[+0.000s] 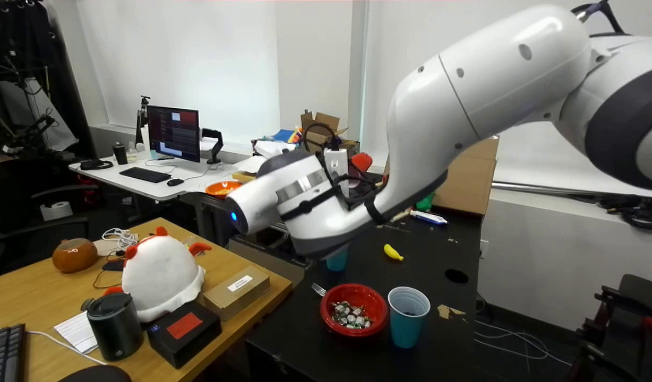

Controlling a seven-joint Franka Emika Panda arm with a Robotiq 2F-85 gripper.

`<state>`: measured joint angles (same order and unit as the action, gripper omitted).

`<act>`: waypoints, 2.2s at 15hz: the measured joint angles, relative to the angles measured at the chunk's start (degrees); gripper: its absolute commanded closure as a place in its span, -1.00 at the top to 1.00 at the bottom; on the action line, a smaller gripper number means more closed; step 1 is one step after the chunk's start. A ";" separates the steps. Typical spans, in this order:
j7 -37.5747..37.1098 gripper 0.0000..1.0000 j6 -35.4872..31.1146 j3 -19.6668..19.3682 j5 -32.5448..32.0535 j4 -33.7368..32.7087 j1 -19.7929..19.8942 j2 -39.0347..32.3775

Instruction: Pour the contents in the red cup into the red bowl

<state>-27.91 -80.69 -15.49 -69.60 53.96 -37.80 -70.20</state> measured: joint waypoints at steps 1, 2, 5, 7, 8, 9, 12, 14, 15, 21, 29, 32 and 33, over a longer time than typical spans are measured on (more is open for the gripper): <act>0.31 -0.98 0.00 0.24 1.57 -0.68 0.95 1.49; 0.52 -0.98 -0.03 0.54 3.19 -1.24 1.97 2.87; 0.54 -0.98 -0.34 1.73 8.18 -2.10 5.61 6.51; 0.52 -0.98 -0.85 2.29 11.61 -2.14 8.60 8.65; 0.52 -0.98 -1.23 2.62 13.34 -2.14 10.23 9.65; 0.52 -0.98 -1.75 3.00 15.08 -2.11 11.93 10.64; 0.52 -0.98 -3.80 4.37 20.68 -1.87 17.16 13.33; 0.52 -0.98 -5.58 5.61 24.83 -1.64 20.66 14.67; 0.52 -0.98 -6.60 6.32 26.95 -1.43 22.37 15.20; 0.43 -0.98 -13.84 10.80 39.94 1.77 31.73 17.28; 0.53 -0.98 -32.75 11.33 62.39 15.70 41.13 21.33; 1.64 -0.98 -43.35 11.47 71.08 23.71 44.20 22.88; 2.58 -0.98 -47.31 11.67 74.09 26.47 45.14 23.25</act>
<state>-25.33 -127.99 -3.82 4.49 80.43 7.34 -46.95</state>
